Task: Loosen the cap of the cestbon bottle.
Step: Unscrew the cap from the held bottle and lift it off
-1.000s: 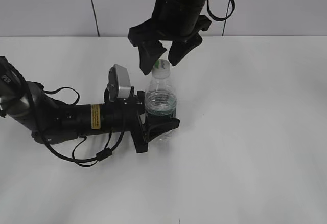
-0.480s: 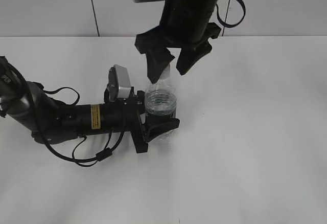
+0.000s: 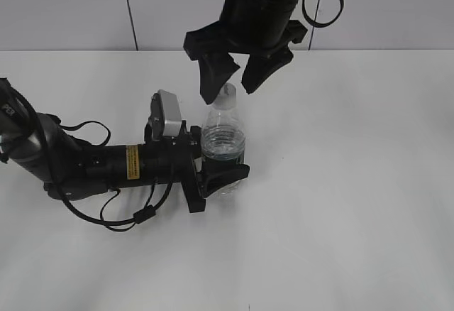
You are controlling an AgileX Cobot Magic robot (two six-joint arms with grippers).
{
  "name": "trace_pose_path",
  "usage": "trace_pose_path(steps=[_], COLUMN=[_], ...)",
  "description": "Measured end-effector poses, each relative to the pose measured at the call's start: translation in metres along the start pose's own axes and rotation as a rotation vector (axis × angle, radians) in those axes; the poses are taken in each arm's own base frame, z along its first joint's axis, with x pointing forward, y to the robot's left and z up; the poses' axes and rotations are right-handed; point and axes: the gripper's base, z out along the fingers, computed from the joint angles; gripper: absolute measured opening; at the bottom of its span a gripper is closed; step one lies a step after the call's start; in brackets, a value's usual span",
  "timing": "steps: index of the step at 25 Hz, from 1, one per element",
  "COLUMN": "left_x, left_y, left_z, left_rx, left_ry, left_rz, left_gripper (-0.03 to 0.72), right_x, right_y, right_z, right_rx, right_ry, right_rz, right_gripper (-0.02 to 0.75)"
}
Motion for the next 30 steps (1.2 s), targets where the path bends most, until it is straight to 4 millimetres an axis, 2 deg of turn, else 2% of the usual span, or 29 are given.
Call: trace_pose_path(steps=[11,19,24,30], left_x=[0.000,0.000,0.000,0.000], left_y=[0.000,0.000,0.000,0.000], left_z=[0.000,0.000,0.000,0.000], left_rx=[0.000,0.000,0.000,0.001], left_ry=[0.000,0.000,0.000,0.000], left_rz=[0.000,0.000,0.000,0.000], left_gripper=[0.411,0.411,0.411,0.411], right_x=[-0.001,-0.004,-0.004,-0.005], right_y=[-0.002,-0.001,-0.003,-0.003], right_z=[0.007,0.003,0.010,0.012], right_rx=[0.001,0.005,0.006,0.007], right_ry=[0.014,-0.003,0.012,0.016], right_rz=[0.004,-0.001,0.001,0.002], right_gripper=[0.526,0.526,0.526,0.479])
